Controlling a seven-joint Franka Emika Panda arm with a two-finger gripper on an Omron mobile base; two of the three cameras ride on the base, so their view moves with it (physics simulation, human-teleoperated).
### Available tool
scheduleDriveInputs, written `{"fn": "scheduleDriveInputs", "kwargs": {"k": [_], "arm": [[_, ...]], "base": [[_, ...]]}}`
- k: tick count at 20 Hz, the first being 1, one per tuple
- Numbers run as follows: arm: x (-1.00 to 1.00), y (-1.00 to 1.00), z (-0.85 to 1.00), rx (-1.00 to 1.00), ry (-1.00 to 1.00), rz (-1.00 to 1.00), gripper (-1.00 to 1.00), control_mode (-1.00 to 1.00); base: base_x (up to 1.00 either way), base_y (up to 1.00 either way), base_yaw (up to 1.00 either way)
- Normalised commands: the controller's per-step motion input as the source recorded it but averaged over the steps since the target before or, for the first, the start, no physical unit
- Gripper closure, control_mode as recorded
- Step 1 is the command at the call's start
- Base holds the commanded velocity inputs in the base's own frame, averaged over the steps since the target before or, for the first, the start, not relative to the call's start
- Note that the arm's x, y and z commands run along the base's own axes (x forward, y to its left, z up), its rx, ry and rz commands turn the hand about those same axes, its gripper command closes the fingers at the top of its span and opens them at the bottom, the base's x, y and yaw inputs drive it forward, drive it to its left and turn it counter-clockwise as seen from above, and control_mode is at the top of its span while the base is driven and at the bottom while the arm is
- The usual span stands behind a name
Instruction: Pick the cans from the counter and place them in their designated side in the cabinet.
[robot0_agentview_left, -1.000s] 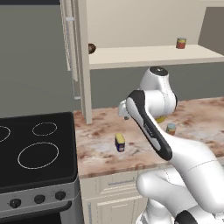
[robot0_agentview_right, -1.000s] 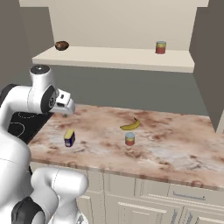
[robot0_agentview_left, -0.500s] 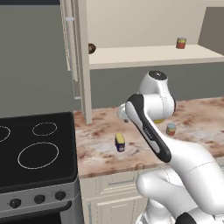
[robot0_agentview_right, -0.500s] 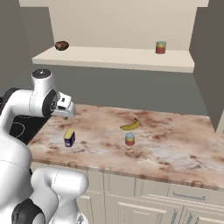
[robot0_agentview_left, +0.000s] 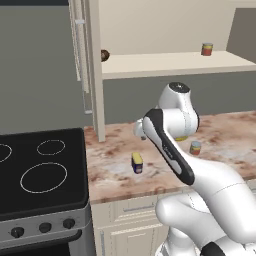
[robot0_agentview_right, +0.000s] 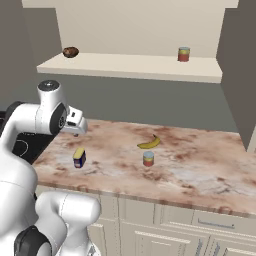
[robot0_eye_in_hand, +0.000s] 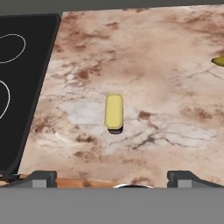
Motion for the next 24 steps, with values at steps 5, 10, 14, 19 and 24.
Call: {"fn": "scheduleDriveInputs", "kwargs": {"k": [5, 10, 14, 19, 24], "arm": [[0.04, 0.0, -0.08, 0.0, -0.02, 0.0, -1.0, -1.0], [0.01, 0.0, -0.15, 0.0, 0.0, 0.0, -1.0, -1.0], [0.03, 0.0, -0.16, -0.01, 0.0, 0.0, -1.0, -1.0], [0.04, 0.0, -0.13, -0.04, -0.01, 0.0, -1.0, -1.0], [0.07, 0.0, -0.1, -0.03, 0.0, 0.0, -1.0, -1.0]], "base": [[0.0, 0.0, 0.0], [0.0, 0.0, 0.0], [0.0, 0.0, 0.0], [0.0, 0.0, 0.0], [0.0, 0.0, 0.0]]}}
